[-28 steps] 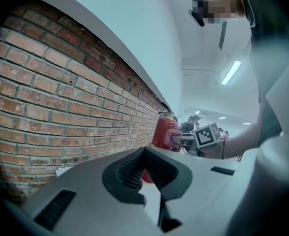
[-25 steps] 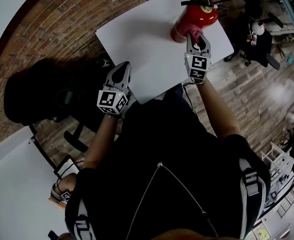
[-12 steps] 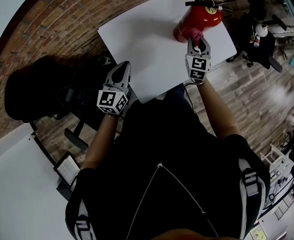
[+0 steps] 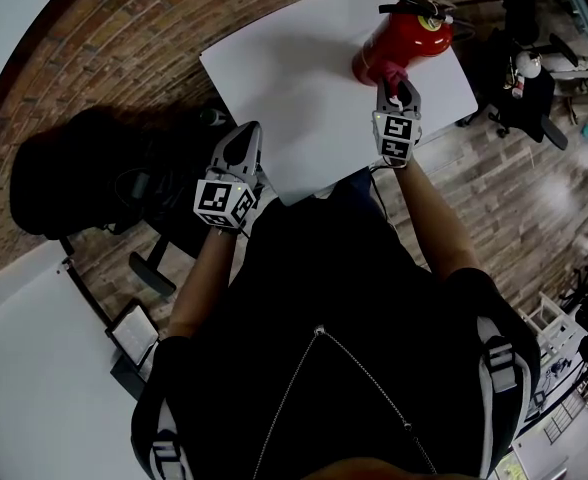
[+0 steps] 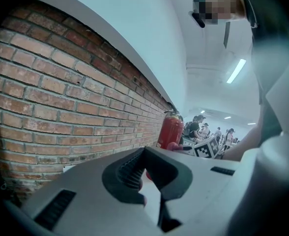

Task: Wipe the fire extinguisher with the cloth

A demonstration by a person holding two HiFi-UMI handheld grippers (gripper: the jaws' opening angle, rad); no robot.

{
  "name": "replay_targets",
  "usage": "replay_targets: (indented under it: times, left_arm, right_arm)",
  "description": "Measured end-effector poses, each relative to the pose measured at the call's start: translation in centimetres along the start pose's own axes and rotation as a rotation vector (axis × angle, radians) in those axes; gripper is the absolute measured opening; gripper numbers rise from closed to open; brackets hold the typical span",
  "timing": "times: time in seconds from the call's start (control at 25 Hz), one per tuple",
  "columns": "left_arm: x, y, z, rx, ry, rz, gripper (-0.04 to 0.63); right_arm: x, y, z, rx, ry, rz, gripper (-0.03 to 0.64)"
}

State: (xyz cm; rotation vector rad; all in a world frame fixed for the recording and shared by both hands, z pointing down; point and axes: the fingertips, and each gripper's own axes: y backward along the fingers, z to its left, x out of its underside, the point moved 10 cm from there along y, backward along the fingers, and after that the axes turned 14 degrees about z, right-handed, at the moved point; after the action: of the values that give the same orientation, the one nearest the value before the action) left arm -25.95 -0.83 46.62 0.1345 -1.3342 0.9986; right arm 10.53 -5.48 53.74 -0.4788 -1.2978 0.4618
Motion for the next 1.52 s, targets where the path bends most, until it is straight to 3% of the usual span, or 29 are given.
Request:
replay_targets:
  times: [1.52]
  left_arm:
    - [1.1,1.4,1.3,-0.079,0.025,0.039,0.017]
  right_arm:
    - [7.3,-7.3,2.1,-0.074,0.075,0.245,0.107]
